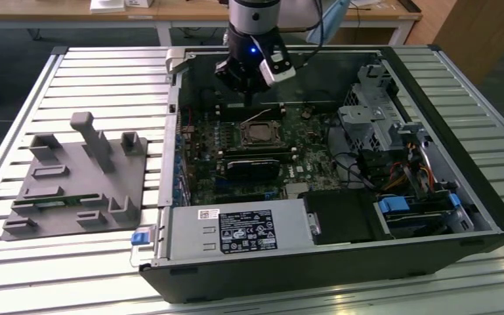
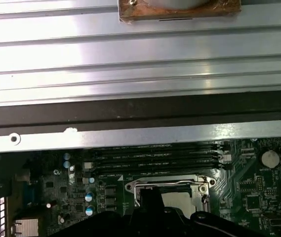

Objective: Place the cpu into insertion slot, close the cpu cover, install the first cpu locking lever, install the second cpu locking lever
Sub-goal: 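Install the first cpu locking lever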

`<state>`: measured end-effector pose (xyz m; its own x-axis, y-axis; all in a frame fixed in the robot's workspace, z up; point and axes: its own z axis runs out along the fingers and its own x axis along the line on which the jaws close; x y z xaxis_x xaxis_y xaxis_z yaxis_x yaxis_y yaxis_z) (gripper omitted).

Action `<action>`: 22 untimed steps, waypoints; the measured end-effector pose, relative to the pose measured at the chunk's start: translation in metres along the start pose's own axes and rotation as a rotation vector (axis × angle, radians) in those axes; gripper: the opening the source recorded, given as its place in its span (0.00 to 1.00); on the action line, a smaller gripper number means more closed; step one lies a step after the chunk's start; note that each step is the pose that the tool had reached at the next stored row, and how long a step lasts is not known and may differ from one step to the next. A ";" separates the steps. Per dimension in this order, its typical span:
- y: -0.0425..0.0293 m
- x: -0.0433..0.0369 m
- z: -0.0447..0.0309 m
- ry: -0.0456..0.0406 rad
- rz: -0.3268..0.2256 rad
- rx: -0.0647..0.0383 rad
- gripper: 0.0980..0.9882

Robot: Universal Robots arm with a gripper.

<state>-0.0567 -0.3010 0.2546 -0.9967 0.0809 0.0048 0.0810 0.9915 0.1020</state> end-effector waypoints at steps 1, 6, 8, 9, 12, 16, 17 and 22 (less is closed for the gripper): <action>-0.0001 0.0000 0.0002 0.0015 0.000 -0.018 0.01; -0.0008 -0.0002 0.0038 0.0022 -0.002 -0.038 0.01; -0.0009 -0.0003 0.0053 0.0031 -0.019 -0.038 0.01; -0.0010 -0.0004 0.0063 0.0034 -0.026 -0.038 0.01; -0.0013 -0.0018 0.0099 0.0036 -0.027 -0.038 0.01; -0.0010 -0.0078 0.0126 0.0037 -0.027 -0.037 0.01; -0.0010 -0.0088 0.0133 0.0036 -0.027 -0.037 0.01; -0.0011 -0.0100 0.0187 0.0033 -0.032 -0.032 0.01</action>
<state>-0.0467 -0.3010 0.2359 -0.9988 0.0487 0.0043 0.0488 0.9899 0.1335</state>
